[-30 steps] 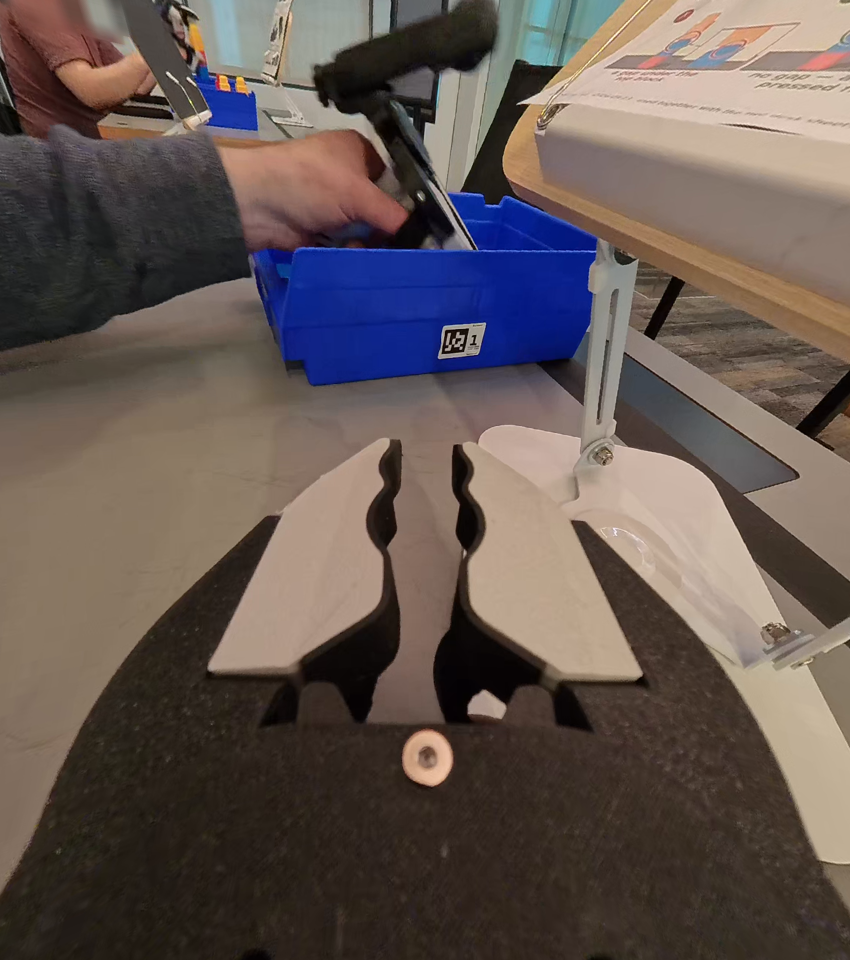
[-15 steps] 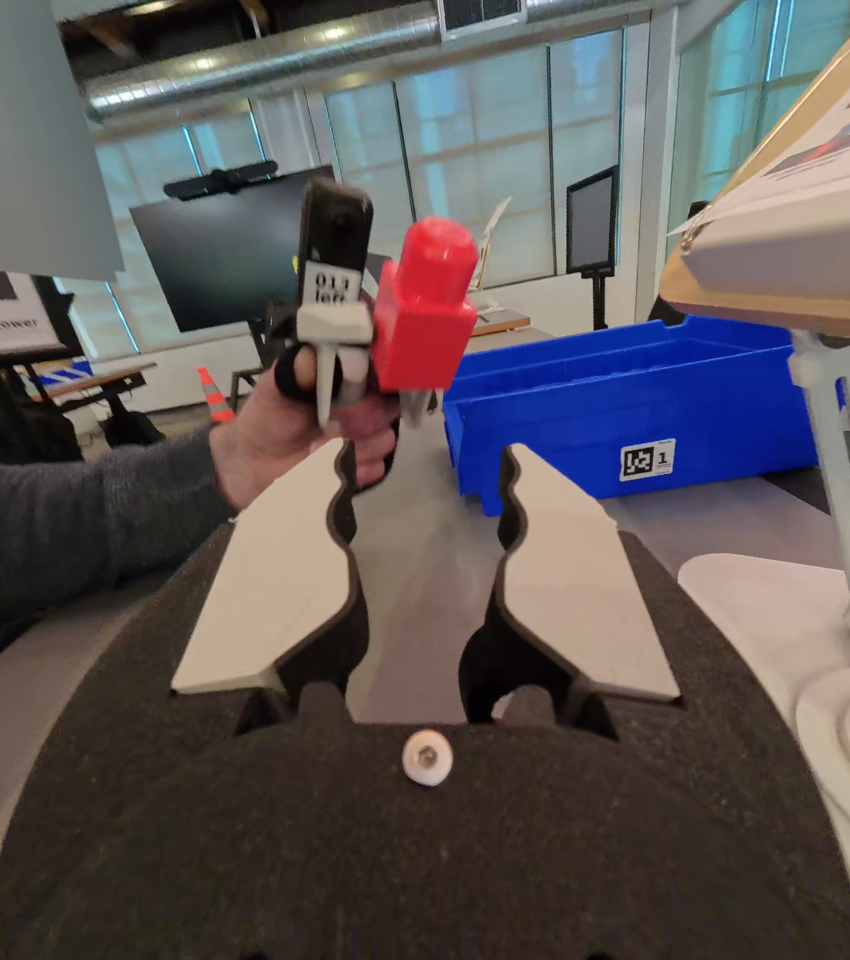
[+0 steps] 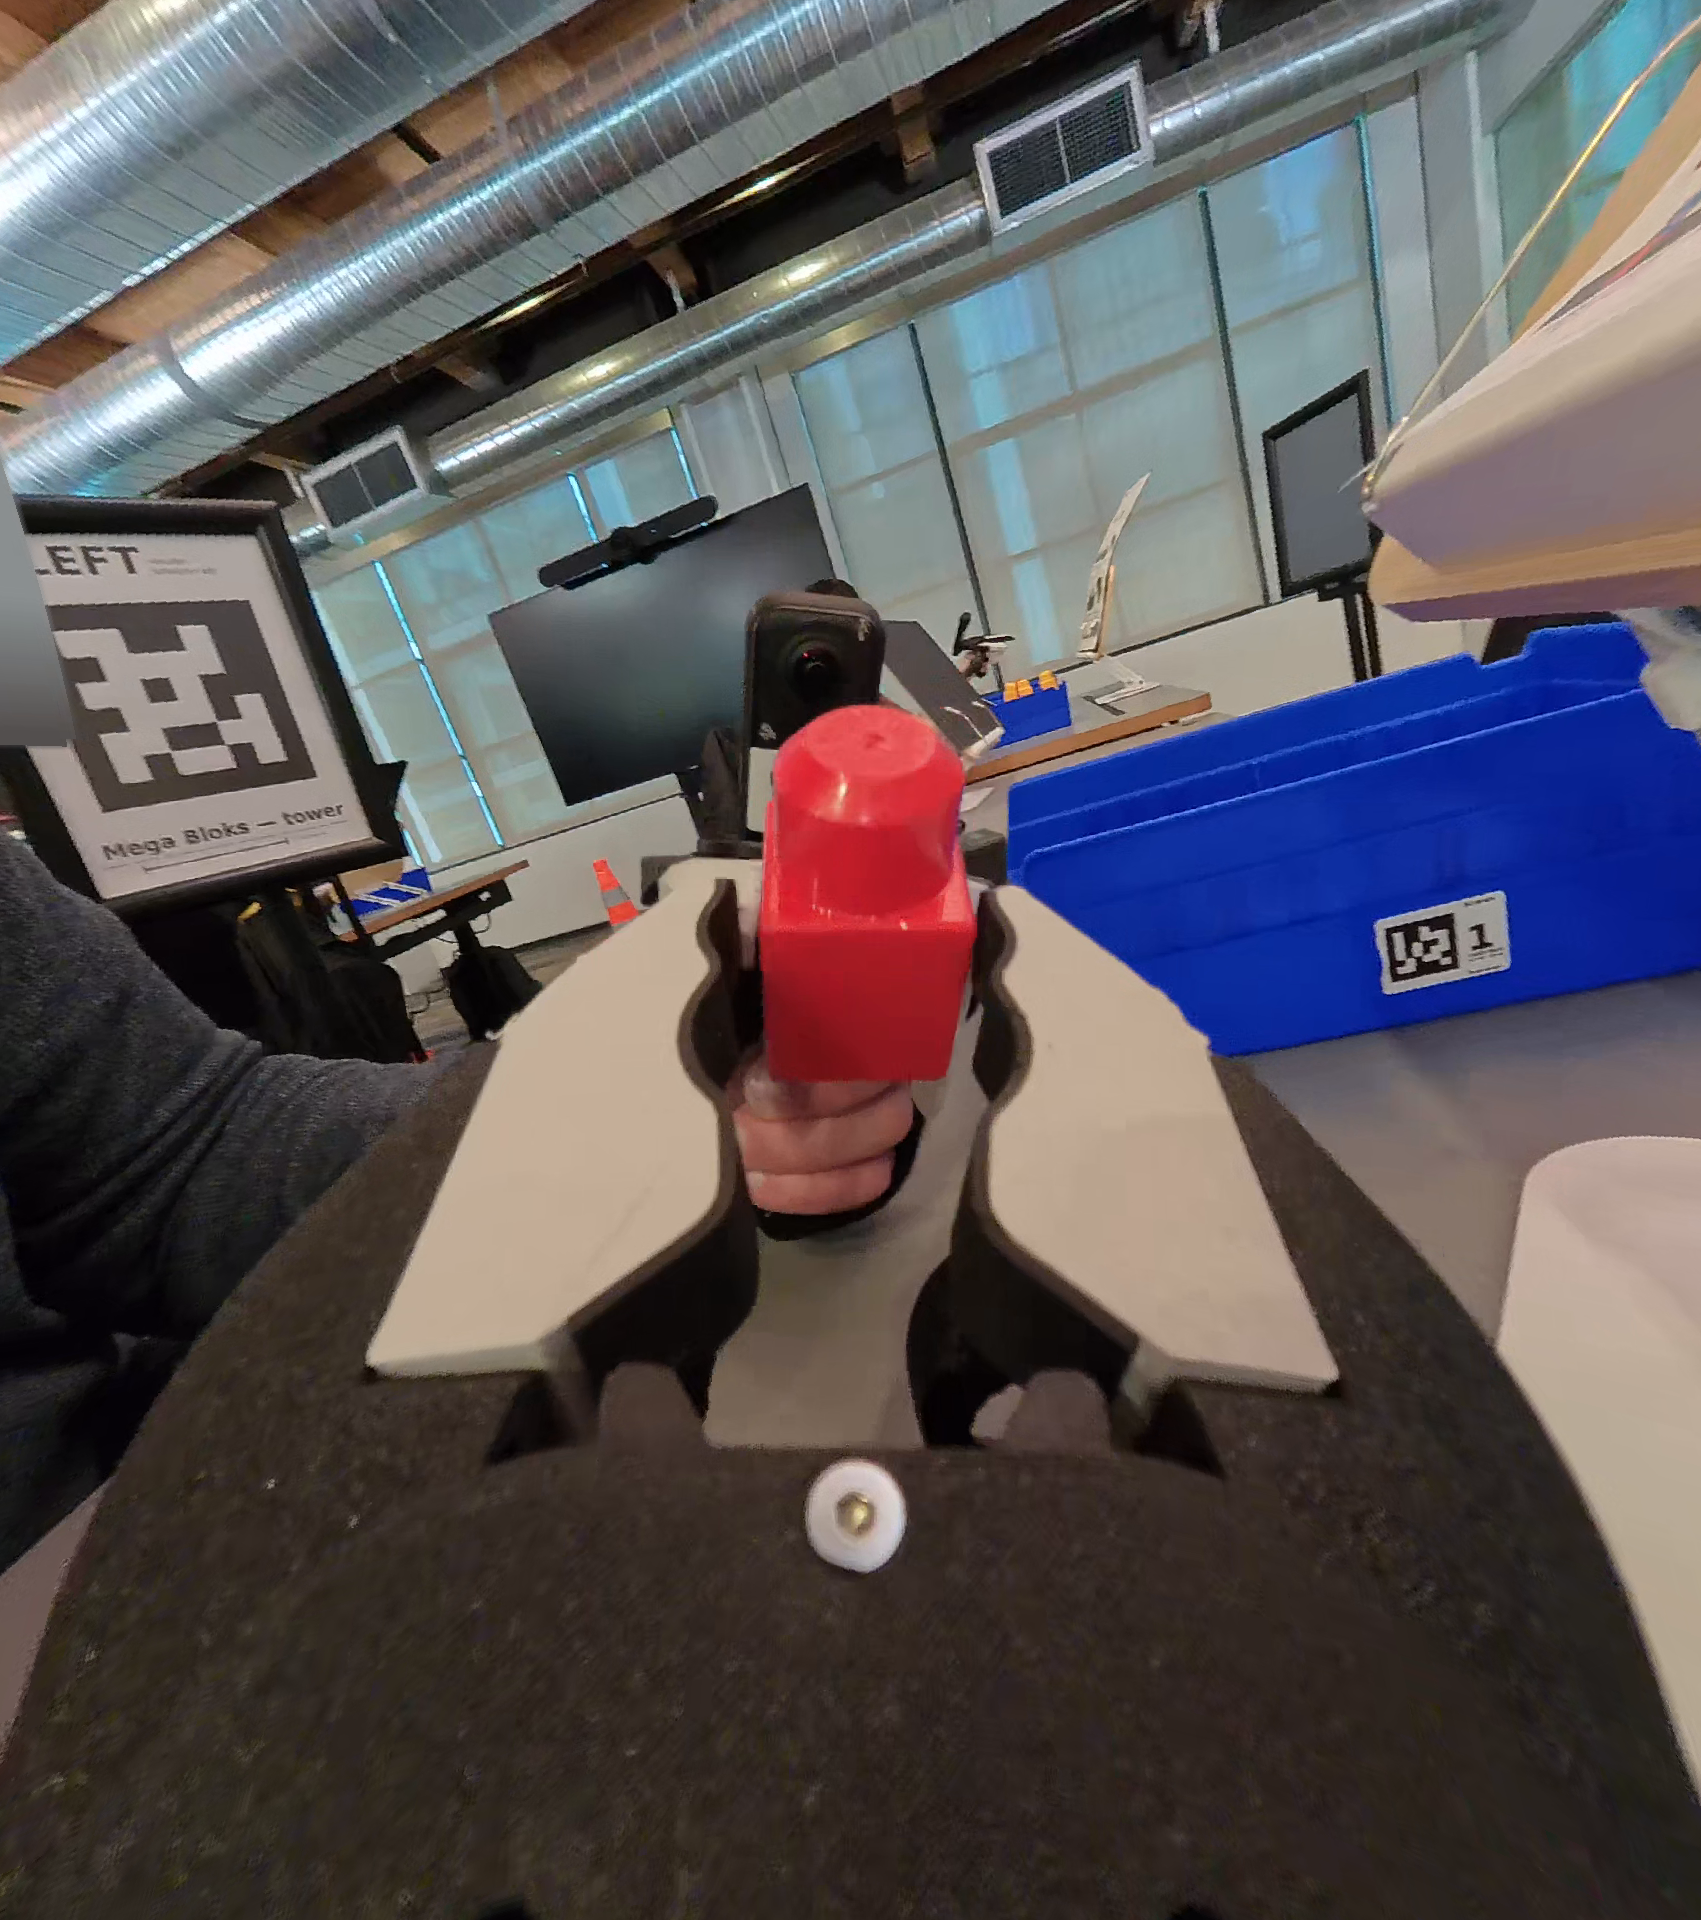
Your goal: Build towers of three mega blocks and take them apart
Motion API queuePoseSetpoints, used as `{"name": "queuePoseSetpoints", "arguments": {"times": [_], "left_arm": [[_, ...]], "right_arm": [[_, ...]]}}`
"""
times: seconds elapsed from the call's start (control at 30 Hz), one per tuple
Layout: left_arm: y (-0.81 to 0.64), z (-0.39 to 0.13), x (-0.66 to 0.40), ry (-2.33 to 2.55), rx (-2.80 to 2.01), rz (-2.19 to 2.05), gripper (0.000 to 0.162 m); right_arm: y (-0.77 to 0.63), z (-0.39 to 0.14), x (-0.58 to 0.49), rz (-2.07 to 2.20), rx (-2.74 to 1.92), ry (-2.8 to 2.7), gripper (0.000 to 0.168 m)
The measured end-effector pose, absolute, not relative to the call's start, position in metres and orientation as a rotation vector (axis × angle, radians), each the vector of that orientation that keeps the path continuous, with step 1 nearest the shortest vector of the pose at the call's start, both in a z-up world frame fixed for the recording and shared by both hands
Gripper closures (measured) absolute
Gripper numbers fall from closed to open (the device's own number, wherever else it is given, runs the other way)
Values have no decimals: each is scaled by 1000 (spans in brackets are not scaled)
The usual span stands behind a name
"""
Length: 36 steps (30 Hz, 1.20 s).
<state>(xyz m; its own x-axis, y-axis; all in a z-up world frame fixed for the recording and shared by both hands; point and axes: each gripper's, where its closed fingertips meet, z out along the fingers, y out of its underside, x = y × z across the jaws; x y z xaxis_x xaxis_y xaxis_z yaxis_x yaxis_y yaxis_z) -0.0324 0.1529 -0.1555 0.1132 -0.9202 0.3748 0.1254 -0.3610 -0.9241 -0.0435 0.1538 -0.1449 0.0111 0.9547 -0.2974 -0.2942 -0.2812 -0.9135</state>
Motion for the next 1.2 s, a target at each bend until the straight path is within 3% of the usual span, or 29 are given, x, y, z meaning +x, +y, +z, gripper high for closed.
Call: {"name": "queuePoseSetpoints", "arguments": {"times": [0.07,0.4,0.73,0.93,1.2], "left_arm": [[151,-156,-29,832,-1455,-1426,128],[151,-150,-47,846,-1441,-1339,129],[199,-118,-184,817,-1627,-667,124],[226,-165,-226,1389,-1928,-262,124],[244,-225,-254,1924,-2146,-173,118]], "right_arm": [[153,-144,-42,1508,-1210,-792,132],[158,-145,-37,1504,-1224,-767,132],[158,-146,-37,1517,-1232,-777,132],[156,-147,-39,1525,-1236,-792,132],[155,-148,-39,1532,-1237,-799,132]]}}
